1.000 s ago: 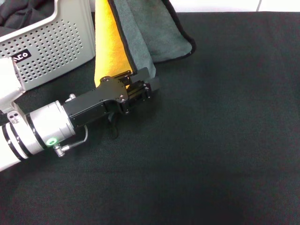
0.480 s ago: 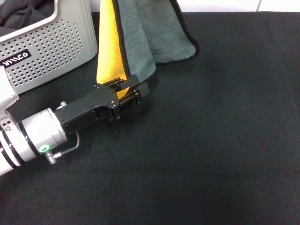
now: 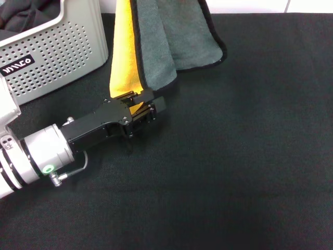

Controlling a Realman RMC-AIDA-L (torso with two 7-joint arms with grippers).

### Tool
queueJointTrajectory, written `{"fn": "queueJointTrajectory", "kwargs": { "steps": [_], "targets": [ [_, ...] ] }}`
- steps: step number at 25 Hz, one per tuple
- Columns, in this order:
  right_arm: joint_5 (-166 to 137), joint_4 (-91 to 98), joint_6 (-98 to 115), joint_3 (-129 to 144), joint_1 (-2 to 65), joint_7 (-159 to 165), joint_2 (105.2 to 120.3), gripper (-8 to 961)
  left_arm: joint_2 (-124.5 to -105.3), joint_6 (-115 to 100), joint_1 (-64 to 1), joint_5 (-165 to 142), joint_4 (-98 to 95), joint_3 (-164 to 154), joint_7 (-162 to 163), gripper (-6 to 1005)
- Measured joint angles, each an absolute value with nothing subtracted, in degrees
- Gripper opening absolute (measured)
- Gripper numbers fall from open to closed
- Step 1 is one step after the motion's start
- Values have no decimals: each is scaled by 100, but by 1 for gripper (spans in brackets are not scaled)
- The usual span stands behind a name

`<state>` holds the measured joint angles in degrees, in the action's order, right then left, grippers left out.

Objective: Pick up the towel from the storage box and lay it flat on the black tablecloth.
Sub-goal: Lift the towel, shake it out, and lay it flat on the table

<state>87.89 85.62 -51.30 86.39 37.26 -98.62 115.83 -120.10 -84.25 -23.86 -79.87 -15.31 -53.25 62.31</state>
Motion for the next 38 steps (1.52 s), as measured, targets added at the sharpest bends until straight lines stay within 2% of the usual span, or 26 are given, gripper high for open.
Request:
{"fn": "queueJointTrajectory", "kwargs": {
  "steps": [10, 38],
  "targets": [
    [8800, 8731, -5150, 8656, 3574, -9861, 11597, 19, -12005, -8426, -2244, -7984, -1550, -5319, 6201, 451],
    [8842, 8818, -5117, 8938, 3557, -9870, 11610, 23, -12049, -8378, -2357, -7714, -1450, -5317, 6216, 441]
  ]
}}
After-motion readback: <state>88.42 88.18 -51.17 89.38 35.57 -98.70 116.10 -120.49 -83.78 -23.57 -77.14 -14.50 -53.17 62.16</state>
